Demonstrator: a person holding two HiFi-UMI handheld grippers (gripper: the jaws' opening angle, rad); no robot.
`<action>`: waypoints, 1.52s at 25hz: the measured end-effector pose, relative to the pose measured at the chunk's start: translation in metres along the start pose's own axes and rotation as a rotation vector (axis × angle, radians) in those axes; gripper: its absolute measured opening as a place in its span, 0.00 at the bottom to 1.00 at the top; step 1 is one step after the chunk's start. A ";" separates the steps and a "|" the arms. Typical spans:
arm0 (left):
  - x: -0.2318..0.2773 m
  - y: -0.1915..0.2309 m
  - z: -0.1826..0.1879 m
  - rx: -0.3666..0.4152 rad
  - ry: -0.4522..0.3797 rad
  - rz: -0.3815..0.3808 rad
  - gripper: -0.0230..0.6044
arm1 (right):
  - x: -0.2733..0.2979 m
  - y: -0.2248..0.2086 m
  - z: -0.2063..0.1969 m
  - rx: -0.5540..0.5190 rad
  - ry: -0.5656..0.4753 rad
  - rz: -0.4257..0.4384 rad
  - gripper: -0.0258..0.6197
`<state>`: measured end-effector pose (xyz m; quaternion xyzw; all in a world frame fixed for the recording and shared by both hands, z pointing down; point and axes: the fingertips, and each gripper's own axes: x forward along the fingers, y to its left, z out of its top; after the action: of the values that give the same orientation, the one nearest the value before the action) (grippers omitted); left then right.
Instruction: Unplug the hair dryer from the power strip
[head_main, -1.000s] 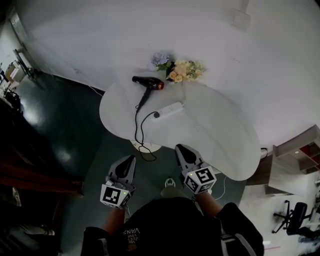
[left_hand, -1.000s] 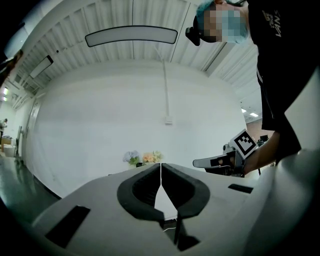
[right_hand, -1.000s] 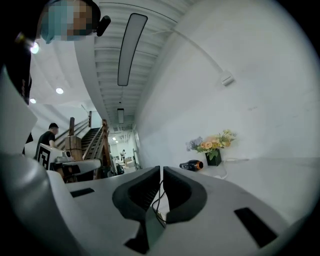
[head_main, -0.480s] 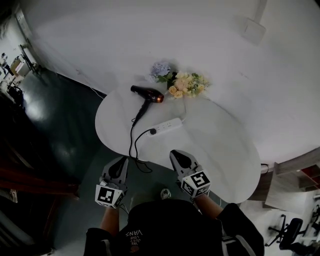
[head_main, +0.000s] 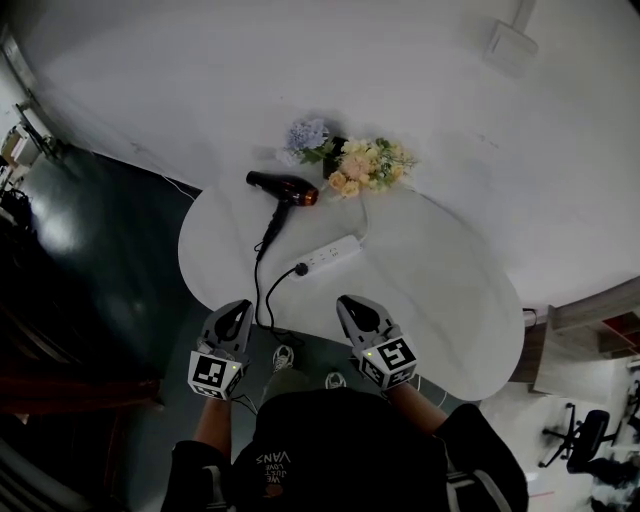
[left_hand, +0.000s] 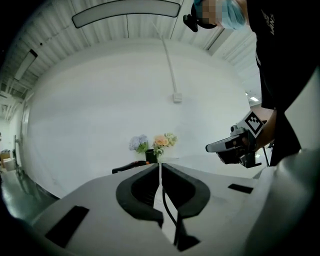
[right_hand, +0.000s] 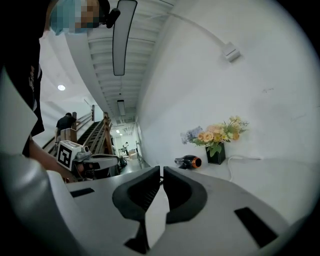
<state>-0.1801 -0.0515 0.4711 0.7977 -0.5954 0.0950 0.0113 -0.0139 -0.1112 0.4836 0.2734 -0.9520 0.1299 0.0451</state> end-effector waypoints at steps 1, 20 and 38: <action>0.007 0.006 -0.001 0.003 0.011 -0.021 0.07 | 0.006 0.000 0.000 0.000 -0.002 -0.011 0.11; 0.117 0.040 -0.082 0.082 0.159 -0.480 0.29 | 0.115 -0.023 -0.049 -0.058 0.159 -0.169 0.11; 0.157 0.016 -0.141 0.340 0.277 -0.747 0.47 | 0.172 -0.025 -0.086 -0.079 0.227 -0.139 0.27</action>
<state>-0.1723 -0.1862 0.6339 0.9287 -0.2347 0.2871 -0.0069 -0.1447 -0.1954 0.5992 0.3204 -0.9239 0.1190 0.1721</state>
